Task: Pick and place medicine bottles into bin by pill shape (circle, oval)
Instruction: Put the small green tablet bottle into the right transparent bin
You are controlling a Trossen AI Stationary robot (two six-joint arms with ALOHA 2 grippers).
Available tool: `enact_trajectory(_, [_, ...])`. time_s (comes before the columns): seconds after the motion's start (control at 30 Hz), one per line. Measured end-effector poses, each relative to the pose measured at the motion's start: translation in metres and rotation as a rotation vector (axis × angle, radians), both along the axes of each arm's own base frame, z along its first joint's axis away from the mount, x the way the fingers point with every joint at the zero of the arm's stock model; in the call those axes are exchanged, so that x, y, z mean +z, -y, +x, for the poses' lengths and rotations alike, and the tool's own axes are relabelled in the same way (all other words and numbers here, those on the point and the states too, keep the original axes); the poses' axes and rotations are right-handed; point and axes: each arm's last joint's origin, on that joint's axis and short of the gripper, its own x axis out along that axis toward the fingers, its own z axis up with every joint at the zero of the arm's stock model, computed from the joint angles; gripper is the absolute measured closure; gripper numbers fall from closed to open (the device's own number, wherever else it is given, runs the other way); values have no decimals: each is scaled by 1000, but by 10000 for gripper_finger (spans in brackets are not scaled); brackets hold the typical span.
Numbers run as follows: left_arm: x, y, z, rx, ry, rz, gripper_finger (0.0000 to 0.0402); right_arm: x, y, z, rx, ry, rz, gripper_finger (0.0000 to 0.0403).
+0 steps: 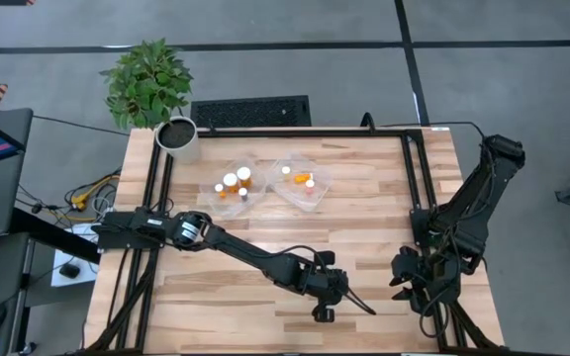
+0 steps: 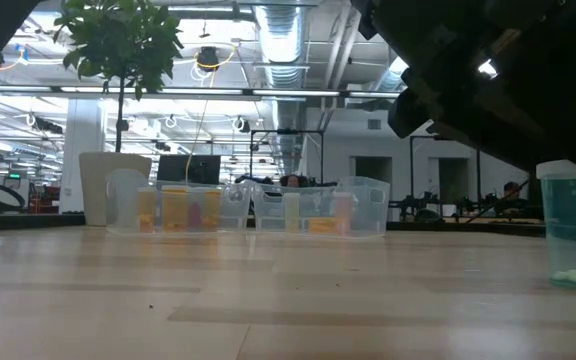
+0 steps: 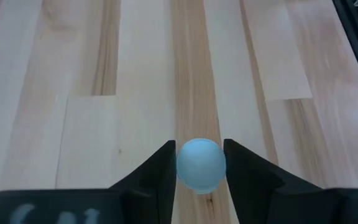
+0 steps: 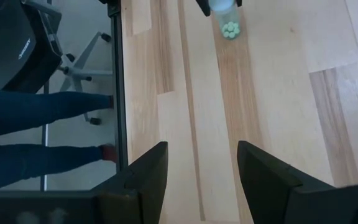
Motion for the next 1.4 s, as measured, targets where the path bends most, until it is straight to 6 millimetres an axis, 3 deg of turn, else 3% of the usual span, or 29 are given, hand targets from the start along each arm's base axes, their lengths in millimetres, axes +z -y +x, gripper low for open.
enact_trajectory(0.3, [3,-1,0,106,0,-65,291,0,0,0,-2,3,1,202])
enact_trajectory(0.47, [28,-1,1,186,0,-128,293,0,0,0,-5,6,-2,202])
enact_trajectory(0.67, [70,-11,-5,287,-2,-75,286,1,-1,-1,-5,22,-7,202])
enact_trajectory(0.9, [108,-51,-20,409,-15,-50,287,1,-4,-6,-18,67,-28,202])
enact_trajectory(1.13, [124,-101,-26,459,-71,22,282,1,-2,-5,-63,113,-57,202])
enact_trajectory(1.4, [142,-173,-35,533,-118,66,280,1,1,-2,-102,114,-70,202])
